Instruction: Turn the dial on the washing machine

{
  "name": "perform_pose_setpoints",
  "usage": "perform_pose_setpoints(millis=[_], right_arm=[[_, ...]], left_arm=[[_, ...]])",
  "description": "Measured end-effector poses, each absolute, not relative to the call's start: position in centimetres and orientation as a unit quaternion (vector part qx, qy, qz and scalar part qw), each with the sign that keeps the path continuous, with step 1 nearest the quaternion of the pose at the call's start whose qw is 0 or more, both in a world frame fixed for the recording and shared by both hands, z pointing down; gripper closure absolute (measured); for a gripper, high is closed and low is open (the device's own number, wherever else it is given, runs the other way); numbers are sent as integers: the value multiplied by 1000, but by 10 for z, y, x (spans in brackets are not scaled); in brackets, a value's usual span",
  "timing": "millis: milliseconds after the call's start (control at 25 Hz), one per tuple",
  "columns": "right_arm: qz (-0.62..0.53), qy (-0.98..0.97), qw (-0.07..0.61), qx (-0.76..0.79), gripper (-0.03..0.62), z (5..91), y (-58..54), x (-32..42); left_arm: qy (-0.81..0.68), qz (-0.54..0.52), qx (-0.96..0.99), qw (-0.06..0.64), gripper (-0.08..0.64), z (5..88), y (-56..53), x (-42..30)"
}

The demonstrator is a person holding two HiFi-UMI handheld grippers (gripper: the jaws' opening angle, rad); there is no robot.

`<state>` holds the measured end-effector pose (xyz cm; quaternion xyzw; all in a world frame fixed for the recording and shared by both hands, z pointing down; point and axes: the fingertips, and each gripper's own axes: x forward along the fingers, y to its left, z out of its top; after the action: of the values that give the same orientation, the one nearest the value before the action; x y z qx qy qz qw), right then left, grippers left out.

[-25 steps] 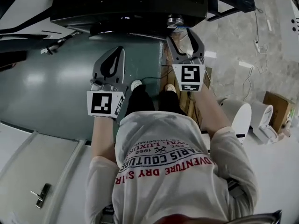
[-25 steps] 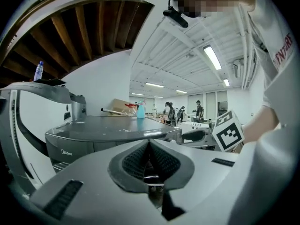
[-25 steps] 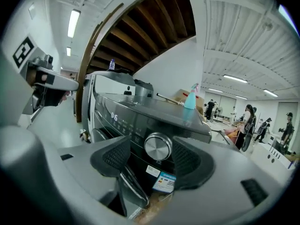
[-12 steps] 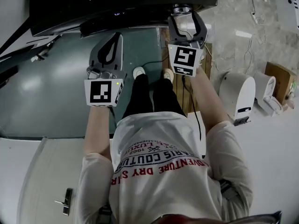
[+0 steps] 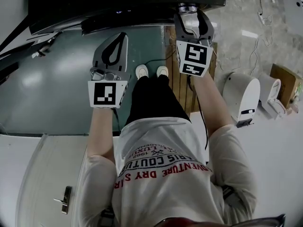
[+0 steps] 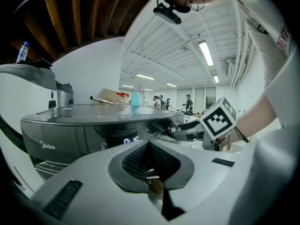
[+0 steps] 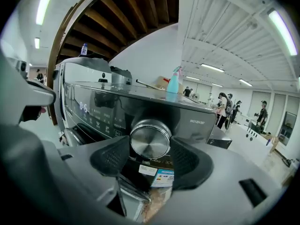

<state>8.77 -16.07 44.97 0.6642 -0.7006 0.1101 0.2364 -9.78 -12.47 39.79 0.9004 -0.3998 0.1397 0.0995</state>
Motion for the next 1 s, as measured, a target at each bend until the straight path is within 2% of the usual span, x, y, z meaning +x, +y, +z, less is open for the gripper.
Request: perform_pose_setpoints(millis=[240, 480, 640, 800, 1000], right_arm=[[156, -704, 202, 663, 310, 452, -162, 91], [209, -710, 150, 656, 310, 453, -162, 92], [212, -715, 146, 650, 308, 454, -163, 92], [183, -712, 170, 656, 300, 452, -162, 95], [44, -703, 254, 663, 284, 434, -160, 86]], left_arm=[[-401, 130, 905, 56, 543, 386, -121, -88], [-411, 130, 901, 53, 543, 385, -120, -90], [-421, 124, 897, 56, 543, 382, -118, -93], [-426, 121, 893, 78, 543, 383, -114, -95], [-423, 125, 894, 79, 543, 383, -112, -99]])
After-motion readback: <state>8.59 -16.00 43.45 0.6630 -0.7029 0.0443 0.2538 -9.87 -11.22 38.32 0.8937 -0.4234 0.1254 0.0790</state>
